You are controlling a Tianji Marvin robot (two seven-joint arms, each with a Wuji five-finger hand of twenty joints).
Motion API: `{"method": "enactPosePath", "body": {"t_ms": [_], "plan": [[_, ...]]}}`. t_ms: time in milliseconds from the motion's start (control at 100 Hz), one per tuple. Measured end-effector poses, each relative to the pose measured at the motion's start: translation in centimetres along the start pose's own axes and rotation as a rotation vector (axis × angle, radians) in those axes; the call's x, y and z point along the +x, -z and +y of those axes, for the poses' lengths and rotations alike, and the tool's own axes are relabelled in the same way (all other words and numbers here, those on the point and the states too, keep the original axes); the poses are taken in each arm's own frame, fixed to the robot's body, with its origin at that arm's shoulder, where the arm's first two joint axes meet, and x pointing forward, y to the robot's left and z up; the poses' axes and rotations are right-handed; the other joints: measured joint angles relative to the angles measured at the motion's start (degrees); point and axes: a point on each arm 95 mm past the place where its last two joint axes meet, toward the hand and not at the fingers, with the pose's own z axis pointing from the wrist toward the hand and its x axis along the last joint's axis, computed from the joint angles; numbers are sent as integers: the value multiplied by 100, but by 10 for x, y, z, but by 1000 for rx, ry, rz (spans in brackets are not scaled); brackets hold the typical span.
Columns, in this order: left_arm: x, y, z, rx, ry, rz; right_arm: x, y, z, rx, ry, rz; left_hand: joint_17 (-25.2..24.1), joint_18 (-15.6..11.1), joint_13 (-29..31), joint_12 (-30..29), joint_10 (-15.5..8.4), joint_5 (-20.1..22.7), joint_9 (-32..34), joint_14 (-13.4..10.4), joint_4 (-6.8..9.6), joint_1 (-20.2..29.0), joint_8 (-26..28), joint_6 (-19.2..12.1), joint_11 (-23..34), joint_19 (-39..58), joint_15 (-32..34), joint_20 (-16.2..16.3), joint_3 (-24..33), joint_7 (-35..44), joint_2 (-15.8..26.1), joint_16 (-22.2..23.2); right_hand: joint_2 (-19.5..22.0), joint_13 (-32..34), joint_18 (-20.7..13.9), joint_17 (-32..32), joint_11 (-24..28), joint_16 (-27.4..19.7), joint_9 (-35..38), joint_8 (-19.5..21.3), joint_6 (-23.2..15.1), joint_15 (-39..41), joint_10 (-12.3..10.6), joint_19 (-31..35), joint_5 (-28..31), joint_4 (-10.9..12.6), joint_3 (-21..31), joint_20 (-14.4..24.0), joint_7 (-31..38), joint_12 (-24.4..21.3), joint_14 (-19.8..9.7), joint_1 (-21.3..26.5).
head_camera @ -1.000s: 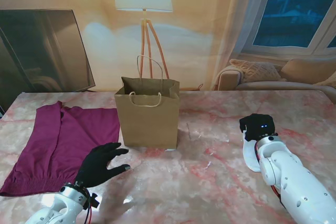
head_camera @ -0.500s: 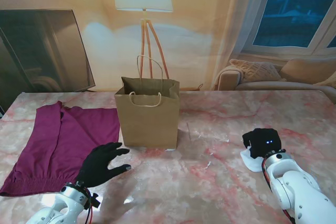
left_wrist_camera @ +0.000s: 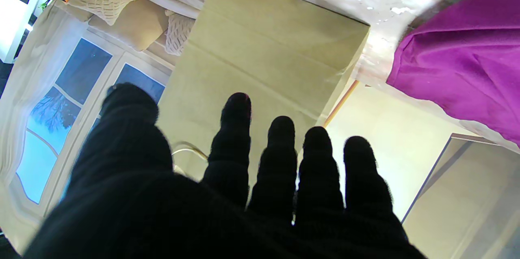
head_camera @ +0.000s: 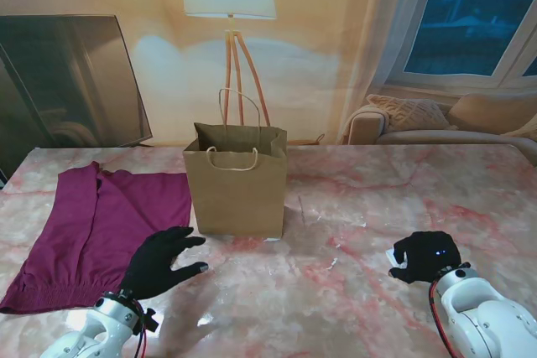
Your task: Fold the socks and the shorts into the kraft paper bag
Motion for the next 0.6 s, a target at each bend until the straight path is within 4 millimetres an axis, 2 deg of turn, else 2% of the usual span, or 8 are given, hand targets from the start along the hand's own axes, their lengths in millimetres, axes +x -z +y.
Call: {"method": "enactPosePath", "body": {"t_ms": [70, 90, 130, 260, 370, 490, 530, 600], "plan": [[0, 0, 0, 0, 0, -1, -2, 2, 5, -59, -28, -7, -1, 0, 0, 0, 0, 0, 0, 0, 0, 0, 0, 0, 0, 0, 0, 0, 0, 0, 0, 0, 344, -89, -4, -137, -131, -38, -87, 17, -3, -75, -4, -103, -5, 8, -64, 42, -1, -53, 22, -19], [0, 0, 0, 0, 0, -1, -2, 2, 6, -67, -37, -10, -1, 0, 0, 0, 0, 0, 0, 0, 0, 0, 0, 0, 0, 0, 0, 0, 0, 0, 0, 0, 438, -89, -4, -177, -131, -41, -87, 18, -4, -83, -1, -151, -5, 125, -64, 42, -1, -54, 26, -17], [0, 0, 0, 0, 0, -1, -3, 2, 8, -72, -56, -15, -1, 0, 0, 0, 0, 0, 0, 0, 0, 0, 0, 0, 0, 0, -1, -1, 0, 0, 0, 0, 442, -191, -4, -252, -225, -55, -159, -72, -4, -139, 44, -228, 10, 125, -64, 70, 19, -76, 43, -16], [0, 0, 0, 2, 0, -1, -5, 0, 12, -67, -106, -27, -1, 0, 0, 0, 0, 0, 0, 0, 0, 0, 0, 0, 0, 0, -1, -1, 0, 1, 0, 0, 599, -241, 20, -328, -307, -111, -128, -440, 10, -149, 155, -290, 829, 125, -62, 121, 554, -150, 66, -4], [0, 1, -1, 2, -2, -2, -7, -1, 15, -93, -123, -40, -1, 0, 0, 0, 0, 0, 0, 0, 0, 0, 0, -1, 0, 0, -1, -1, 0, 1, 0, 0, 736, -241, 67, -369, -926, -407, -122, -511, 80, -371, 225, -516, 1016, 125, -57, 125, 597, -762, 70, -9], [-1, 3, -2, 0, -4, -6, -10, 1, 16, -123, -128, -53, -1, 0, 0, 0, 0, 0, 0, 0, 0, 0, 0, -2, 0, 0, -1, -1, 0, 1, 1, 0, 738, -98, 108, -369, -1298, -755, -120, -504, 50, -658, 254, -807, 1014, 125, -60, -89, 597, -1305, 70, -10], [0, 3, -1, 0, -4, -6, -11, 1, 16, -126, -128, -55, -1, 0, 0, 0, 0, 0, 0, 0, 0, 0, 0, -6, 0, 0, -1, -1, 0, 1, 0, 0, 540, -99, 140, -369, -1298, -882, -120, -765, -24, -757, 288, -880, 882, 99, -32, -222, 795, -1424, 70, 256], [0, 3, -1, 0, -4, -6, -12, 2, 16, -129, -126, -61, -1, 0, 0, 0, 0, 0, 0, 0, 0, 0, 1, -15, 0, 0, -1, -1, 0, 1, 1, 0, 89, -46, 141, -367, -1313, -1069, -120, -1180, -94, -971, 288, -1057, 232, -144, 554, -455, 1038, -1499, 59, 762]]}}
